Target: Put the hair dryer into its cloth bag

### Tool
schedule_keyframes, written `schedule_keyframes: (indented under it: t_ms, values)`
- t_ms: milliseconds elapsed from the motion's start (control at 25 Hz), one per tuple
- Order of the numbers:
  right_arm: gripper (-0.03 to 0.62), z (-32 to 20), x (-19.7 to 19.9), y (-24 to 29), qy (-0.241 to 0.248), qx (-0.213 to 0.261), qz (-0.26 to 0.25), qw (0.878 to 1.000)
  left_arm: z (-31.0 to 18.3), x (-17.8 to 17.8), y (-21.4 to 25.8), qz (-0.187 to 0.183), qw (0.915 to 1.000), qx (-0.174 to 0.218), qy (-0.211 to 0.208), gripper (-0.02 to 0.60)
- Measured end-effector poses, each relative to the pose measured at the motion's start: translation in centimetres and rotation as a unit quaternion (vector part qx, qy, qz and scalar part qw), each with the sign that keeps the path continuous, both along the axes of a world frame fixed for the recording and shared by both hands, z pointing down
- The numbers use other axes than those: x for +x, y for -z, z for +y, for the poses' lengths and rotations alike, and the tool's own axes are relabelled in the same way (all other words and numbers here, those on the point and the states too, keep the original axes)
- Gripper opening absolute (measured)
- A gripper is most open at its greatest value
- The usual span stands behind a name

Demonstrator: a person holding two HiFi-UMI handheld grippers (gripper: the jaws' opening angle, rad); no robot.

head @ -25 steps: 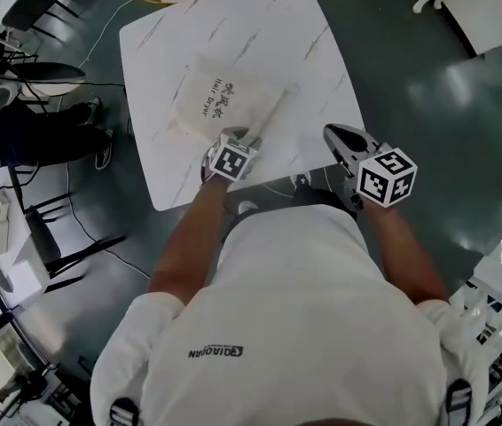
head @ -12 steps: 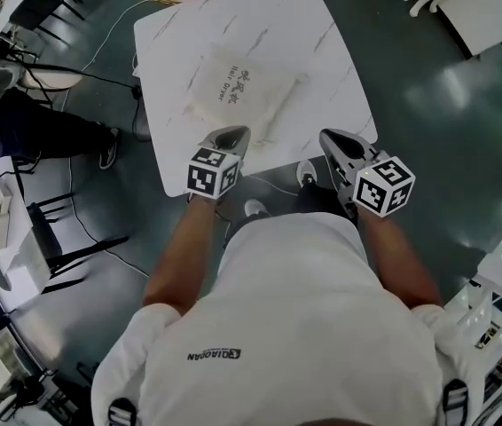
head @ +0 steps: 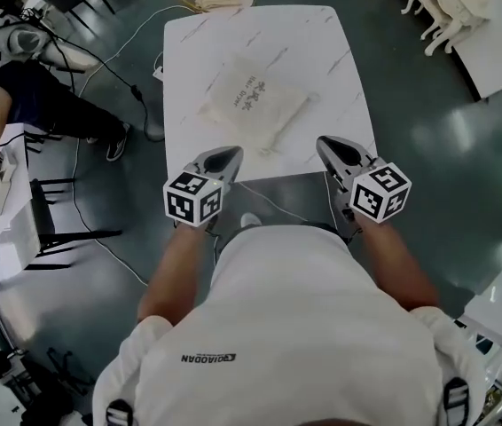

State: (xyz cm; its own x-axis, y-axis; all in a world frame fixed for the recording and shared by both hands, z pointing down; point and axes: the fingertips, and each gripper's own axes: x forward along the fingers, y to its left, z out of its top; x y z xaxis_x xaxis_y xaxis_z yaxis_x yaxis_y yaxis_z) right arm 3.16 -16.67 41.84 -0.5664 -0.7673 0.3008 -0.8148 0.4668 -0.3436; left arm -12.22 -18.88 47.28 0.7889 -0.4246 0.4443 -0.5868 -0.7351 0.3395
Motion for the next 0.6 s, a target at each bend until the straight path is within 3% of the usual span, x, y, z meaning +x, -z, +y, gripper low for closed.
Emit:
schedule_keyframes:
  t_ms: [600]
  values:
    - [0.021, 8.1, 5.3, 0.3, 0.068, -0.002, -0.013, 0.998, 8.4, 5.5, 3.7, 0.036, 0.9966, -0.007, 0.073, 0.028]
